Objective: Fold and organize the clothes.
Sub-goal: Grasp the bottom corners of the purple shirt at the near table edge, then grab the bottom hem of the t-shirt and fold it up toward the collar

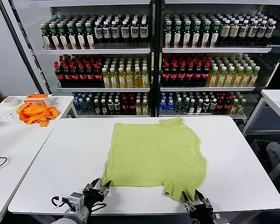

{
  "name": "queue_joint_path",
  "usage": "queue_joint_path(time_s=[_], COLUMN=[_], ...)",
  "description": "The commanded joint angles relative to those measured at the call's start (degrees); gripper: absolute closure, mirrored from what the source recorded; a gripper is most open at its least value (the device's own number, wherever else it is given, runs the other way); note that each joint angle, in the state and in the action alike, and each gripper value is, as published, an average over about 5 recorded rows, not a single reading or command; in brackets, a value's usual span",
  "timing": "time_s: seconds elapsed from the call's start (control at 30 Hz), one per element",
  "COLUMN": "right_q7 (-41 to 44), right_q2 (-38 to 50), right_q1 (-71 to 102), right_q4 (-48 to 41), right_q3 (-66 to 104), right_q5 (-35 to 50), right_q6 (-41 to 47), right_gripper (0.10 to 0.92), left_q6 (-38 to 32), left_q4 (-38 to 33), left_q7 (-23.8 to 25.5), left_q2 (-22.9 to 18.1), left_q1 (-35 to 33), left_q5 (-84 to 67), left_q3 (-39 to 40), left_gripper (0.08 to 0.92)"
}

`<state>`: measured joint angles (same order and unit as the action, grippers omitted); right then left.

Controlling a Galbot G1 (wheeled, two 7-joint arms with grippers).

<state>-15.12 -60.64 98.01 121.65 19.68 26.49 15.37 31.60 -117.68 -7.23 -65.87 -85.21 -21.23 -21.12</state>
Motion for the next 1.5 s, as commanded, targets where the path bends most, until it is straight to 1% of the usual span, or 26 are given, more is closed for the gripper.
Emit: queue_joint_path(time_s=[0.03, 0.17, 0.27, 0.33, 0.43, 0.73, 0.97, 1.23, 1.3, 1.37, 1.5], right_q7=[-0.12, 0.27, 1.01, 1.51, 2.14, 3.48, 3.60, 3.13, 2.95, 2.76, 1.83], right_q2=[-0.04, -0.07, 0.18, 0.56, 1.47, 3.15, 3.91, 4.79, 5.16, 5.54, 6.68], right_q1=[-0.01, -0.06, -0.06, 0.17, 1.46, 9.48, 13.14, 15.25, 14.28, 12.24, 4.74], right_q4=[-0.22, -0.21, 0.34, 1.23, 3.36, 11.17, 14.04, 16.57, 16.96, 16.90, 15.15], right_q3=[-0.35, -0.14, 0.69, 1.60, 3.01, 4.80, 5.76, 6.45, 6.59, 6.87, 7.46], right_q5=[1.50, 1.56, 1.89, 2.39, 3.16, 3.49, 3.12, 2.64, 3.25, 4.22, 7.94], right_q6=[0.52, 0.04, -0.47, -0.58, -0.59, 0.31, 0.87, 1.54, 1.57, 1.69, 3.37], right_gripper=[0.717, 0.838, 0.904, 0.918, 0.920, 0.920, 0.920, 0.920, 0.920, 0.920, 0.920], left_q6=[-0.01, -0.22, -0.66, -1.12, -2.04, -3.75, -4.13, -3.12, -3.63, -4.70, -6.76], left_q4=[0.85, 0.79, 0.32, -0.37, -2.10, -8.71, -13.50, -18.43, -18.96, -18.66, -14.98], left_q7=[0.02, 0.09, 0.16, 0.25, 0.54, 0.08, -0.37, -1.36, -1.78, -2.19, -2.00], left_q2=[-0.06, -0.10, 0.05, 0.38, 1.03, 3.20, 5.40, 6.83, 7.06, 7.29, 7.97], left_q1=[0.03, 0.25, 0.46, 0.37, -0.47, -6.18, -12.12, -20.04, -20.03, -18.42, -11.18], left_q5=[0.23, 0.30, 0.22, 0.00, -0.39, -1.80, -2.15, -2.21, -2.75, -4.08, -7.30], left_q3=[0.48, 0.70, 0.75, 0.62, 0.04, -2.66, -4.48, -8.22, -8.81, -8.85, -8.04], left_gripper=[0.596, 0.709, 0.795, 0.855, 0.909, 0.918, 0.918, 0.918, 0.918, 0.918, 0.918])
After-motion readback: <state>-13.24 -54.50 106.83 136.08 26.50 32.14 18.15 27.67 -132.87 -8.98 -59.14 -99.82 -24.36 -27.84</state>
